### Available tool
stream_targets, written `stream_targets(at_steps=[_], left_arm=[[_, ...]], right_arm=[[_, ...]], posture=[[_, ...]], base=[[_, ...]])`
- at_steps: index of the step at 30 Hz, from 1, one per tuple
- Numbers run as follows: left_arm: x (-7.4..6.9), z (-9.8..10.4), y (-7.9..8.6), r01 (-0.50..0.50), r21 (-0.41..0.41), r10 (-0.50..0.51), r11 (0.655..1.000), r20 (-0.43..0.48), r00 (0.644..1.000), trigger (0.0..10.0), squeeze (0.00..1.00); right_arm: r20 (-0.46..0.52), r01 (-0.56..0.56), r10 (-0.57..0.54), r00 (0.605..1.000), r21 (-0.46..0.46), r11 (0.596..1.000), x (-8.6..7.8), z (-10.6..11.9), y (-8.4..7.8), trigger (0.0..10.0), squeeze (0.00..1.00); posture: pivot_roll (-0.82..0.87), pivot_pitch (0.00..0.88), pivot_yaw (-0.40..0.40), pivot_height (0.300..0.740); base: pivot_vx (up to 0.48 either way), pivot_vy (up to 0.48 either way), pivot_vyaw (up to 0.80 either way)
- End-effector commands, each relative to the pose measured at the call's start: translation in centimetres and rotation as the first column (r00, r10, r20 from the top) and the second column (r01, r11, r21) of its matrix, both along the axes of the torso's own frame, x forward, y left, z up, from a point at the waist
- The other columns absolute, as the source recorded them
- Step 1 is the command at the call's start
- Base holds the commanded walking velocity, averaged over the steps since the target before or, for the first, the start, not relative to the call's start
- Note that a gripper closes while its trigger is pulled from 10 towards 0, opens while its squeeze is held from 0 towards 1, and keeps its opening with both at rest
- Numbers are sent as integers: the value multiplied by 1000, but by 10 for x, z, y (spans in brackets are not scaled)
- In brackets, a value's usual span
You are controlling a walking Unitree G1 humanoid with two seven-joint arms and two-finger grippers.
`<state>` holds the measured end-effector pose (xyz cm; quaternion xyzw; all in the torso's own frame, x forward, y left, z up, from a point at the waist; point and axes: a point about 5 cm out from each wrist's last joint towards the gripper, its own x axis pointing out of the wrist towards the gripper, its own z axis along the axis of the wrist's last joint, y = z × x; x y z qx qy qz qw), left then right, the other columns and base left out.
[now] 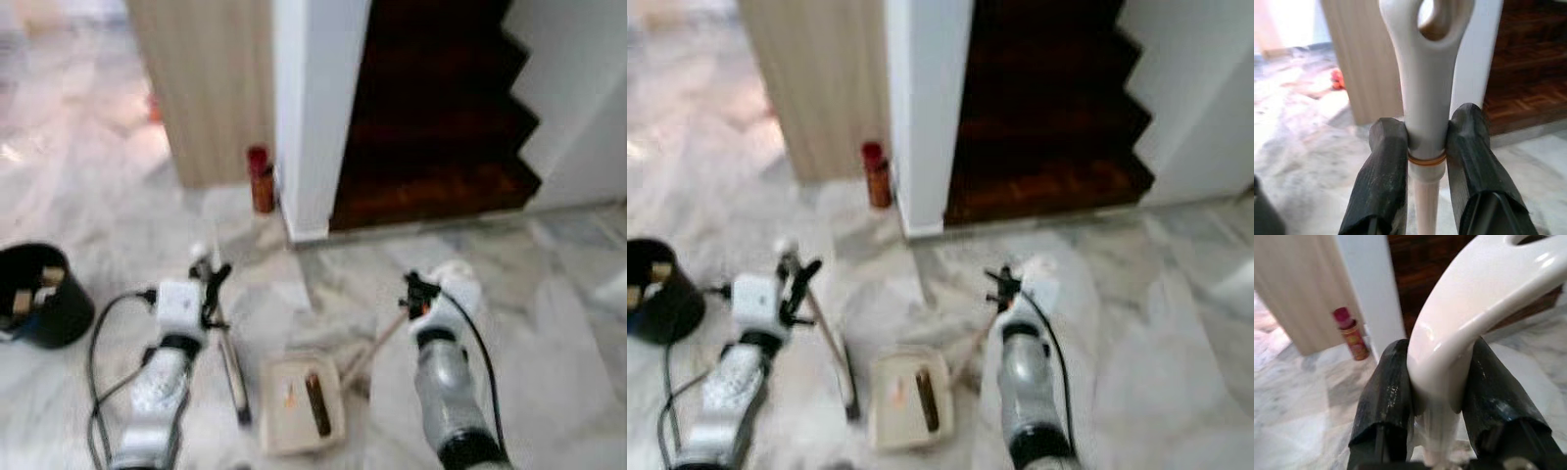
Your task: Sweep floor
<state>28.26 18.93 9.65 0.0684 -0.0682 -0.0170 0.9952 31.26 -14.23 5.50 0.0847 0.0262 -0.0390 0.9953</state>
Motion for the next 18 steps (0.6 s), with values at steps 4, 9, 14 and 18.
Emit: stream_targets(at_steps=[4,9,14,18], left_arm=[[1,4,-7,21,-11,-21,1000,19,1000,10000,0],[1,5,-8,24,-10,-24,1000,18,1000,10000,0],[1,5,-8,25,-10,-25,1000,19,1000,10000,0],[1,5,-8,25,-9,-25,1000,18,1000,10000,0]], right_arm=[[28,17,-17,999,23,1000,1,4,-3,10000,0],[30,12,-12,999,18,1000,1,5,-3,10000,0],[32,8,-9,999,15,1000,2,5,-2,10000,0],[33,7,-8,999,17,1000,2,5,-2,10000,0]], posture=[[99,118,-49,740],[97,119,-49,740],[97,120,-50,740],[97,121,-50,740]], base=[[0,307,0],[0,306,0],[0,307,183],[0,307,339]])
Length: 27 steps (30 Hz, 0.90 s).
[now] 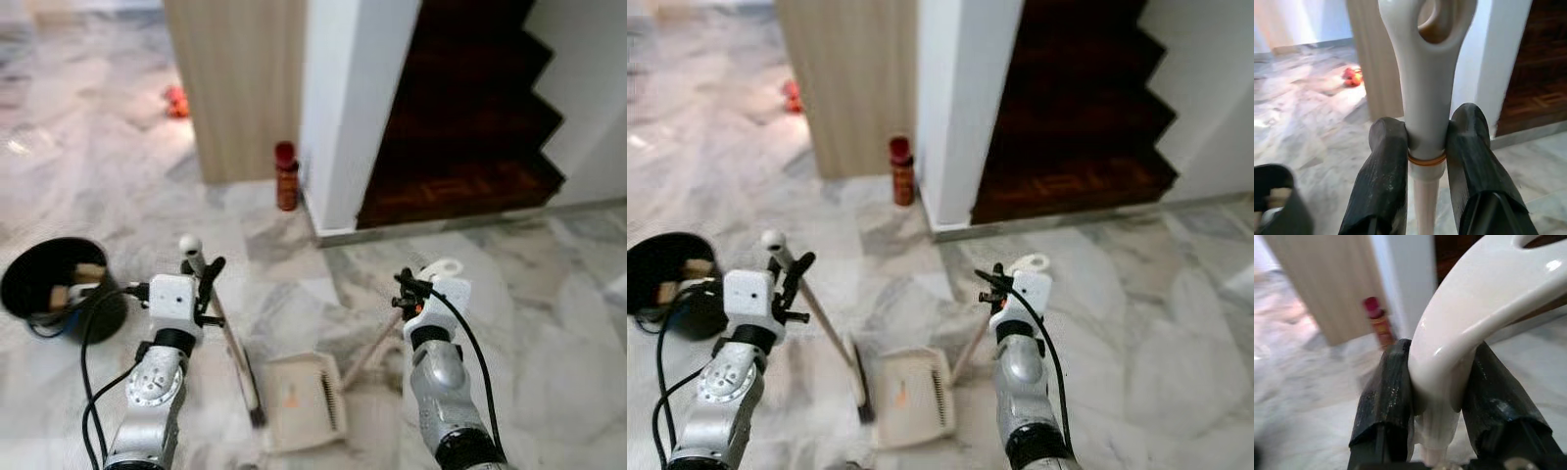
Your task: Sweep floor
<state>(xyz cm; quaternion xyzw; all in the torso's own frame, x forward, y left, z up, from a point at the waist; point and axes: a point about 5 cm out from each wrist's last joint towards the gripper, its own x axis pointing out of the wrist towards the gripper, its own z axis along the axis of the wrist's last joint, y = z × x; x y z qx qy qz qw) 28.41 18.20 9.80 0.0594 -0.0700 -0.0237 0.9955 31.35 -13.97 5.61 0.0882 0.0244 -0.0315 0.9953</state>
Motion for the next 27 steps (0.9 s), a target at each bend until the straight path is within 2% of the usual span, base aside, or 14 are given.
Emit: stream_targets(at_steps=[1,5,13,27], left_arm=[[0,3,-1,10,8,-10,1000,15,1000,10000,0],[0,3,-1,10,8,-10,1000,14,1000,10000,0],[0,3,-1,12,7,-12,1000,13,1000,10000,0],[-1,3,-1,12,7,-12,1000,12,1000,10000,0]], right_arm=[[28,22,-22,999,11,1000,1,4,-5,10000,0],[28,20,-20,999,8,1000,1,4,-5,10000,0],[28,14,-14,1000,8,1000,1,4,-4,10000,0],[16,-21,21,1000,28,999,0,2,1,10000,0]], posture=[[97,121,-50,740],[98,122,-50,740],[97,124,-49,740],[100,126,-49,740]], base=[[0,307,0],[0,307,0],[0,307,589],[0,307,0]])
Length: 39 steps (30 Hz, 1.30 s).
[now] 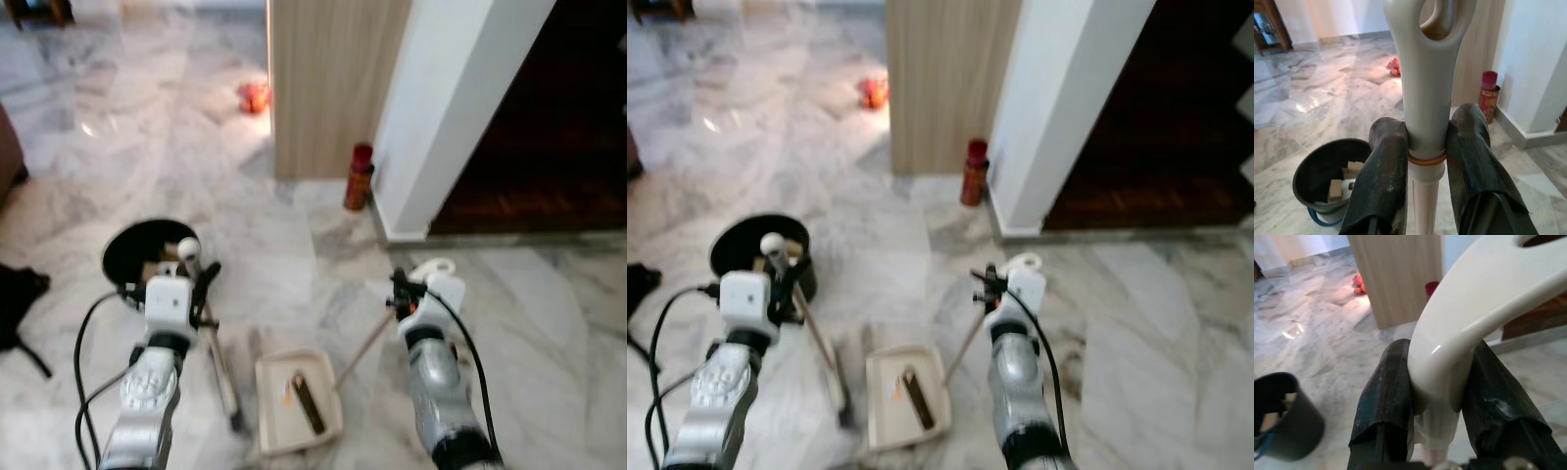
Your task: Sweep floor
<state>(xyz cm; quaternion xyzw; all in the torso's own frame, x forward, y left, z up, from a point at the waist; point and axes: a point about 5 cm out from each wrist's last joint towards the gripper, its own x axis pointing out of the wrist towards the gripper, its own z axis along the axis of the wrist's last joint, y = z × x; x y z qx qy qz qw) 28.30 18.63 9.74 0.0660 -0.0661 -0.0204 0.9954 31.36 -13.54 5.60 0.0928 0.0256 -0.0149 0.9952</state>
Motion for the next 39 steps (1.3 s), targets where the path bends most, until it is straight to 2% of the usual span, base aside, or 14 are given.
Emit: stream_targets(at_steps=[1,9,14,39], left_arm=[[0,4,-6,20,-6,-20,1000,20,1000,10000,0],[1,4,-6,26,-6,-26,1000,18,1000,10000,0],[1,4,-7,26,-7,-25,1000,18,1000,10000,0],[1,4,-8,31,-7,-31,999,19,999,10000,0]], right_arm=[[15,11,-12,1000,19,1000,0,2,-3,10000,0],[15,-9,9,1000,14,1000,-1,2,0,10000,0],[21,-10,10,1000,15,1000,0,3,0,10000,0],[14,-22,22,1000,28,999,0,2,1,10000,0]], posture=[[100,126,-49,740],[98,124,-47,740],[98,121,-47,740],[100,116,-48,740]], base=[[0,311,0],[0,310,0],[0,311,506],[0,310,0]])
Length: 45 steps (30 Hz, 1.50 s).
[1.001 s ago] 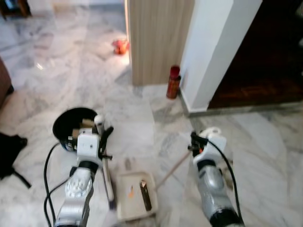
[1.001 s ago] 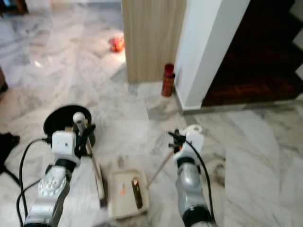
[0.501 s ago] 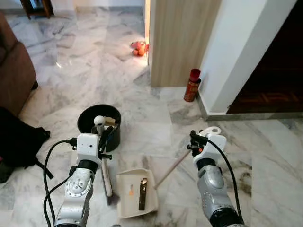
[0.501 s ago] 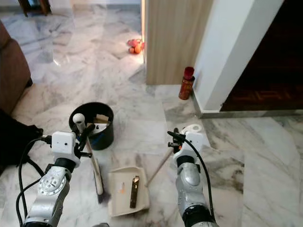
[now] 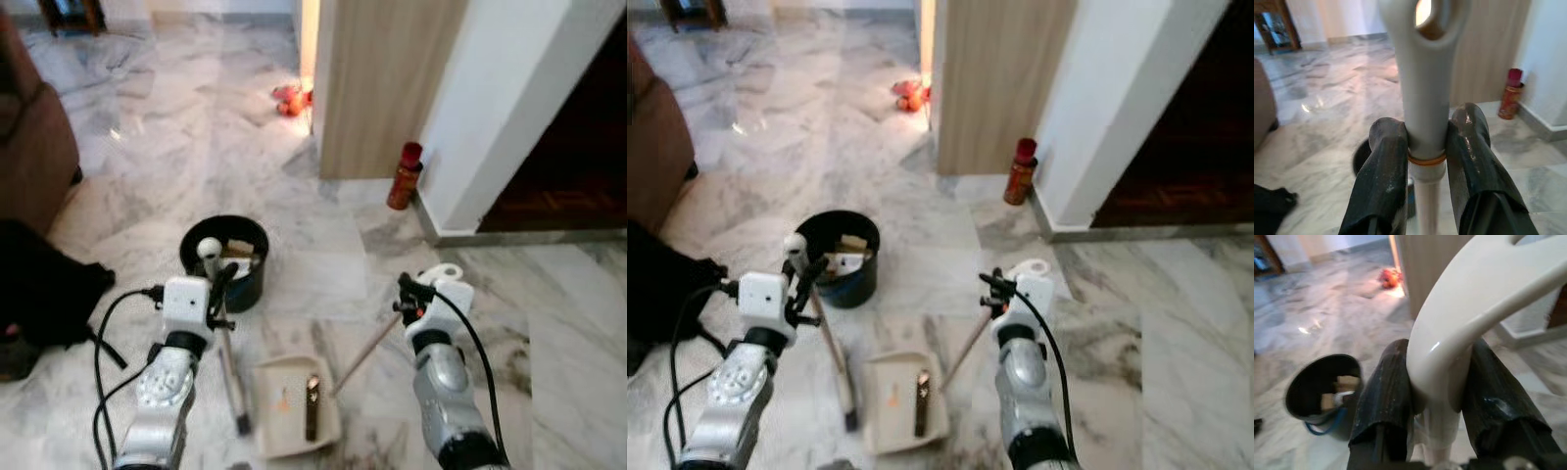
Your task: Sweep floor
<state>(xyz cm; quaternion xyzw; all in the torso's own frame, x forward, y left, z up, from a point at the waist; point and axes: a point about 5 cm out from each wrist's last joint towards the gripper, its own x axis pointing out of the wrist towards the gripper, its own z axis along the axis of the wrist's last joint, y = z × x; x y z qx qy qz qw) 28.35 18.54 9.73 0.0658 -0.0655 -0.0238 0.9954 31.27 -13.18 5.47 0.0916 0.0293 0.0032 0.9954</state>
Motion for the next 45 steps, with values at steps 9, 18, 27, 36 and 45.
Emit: stream_targets(at_steps=[9,18,27,36,45], left_arm=[[1,5,-8,20,-9,-20,1000,26,999,10000,0],[1,5,-8,19,-4,-18,1000,30,999,10000,0],[1,5,-6,14,-1,-14,1000,29,999,10000,0],[0,8,-3,3,7,-4,1000,38,999,10000,0],[-1,28,-7,30,88,-38,996,86,996,10000,0]], right_arm=[[30,11,-12,999,19,1000,2,5,-3,10000,0],[20,10,-10,1000,30,999,2,5,-3,10000,0],[22,17,-18,1000,43,999,5,7,-4,10000,0],[20,26,-27,999,44,999,5,8,-5,10000,0],[20,47,-48,999,41,998,10,11,-8,10000,0]], posture=[[101,120,-52,740],[100,121,-51,740],[103,119,-49,740],[106,121,-49,740],[123,126,-47,740]], base=[[0,274,333],[0,0,565],[0,0,0],[0,0,0],[0,0,0]])
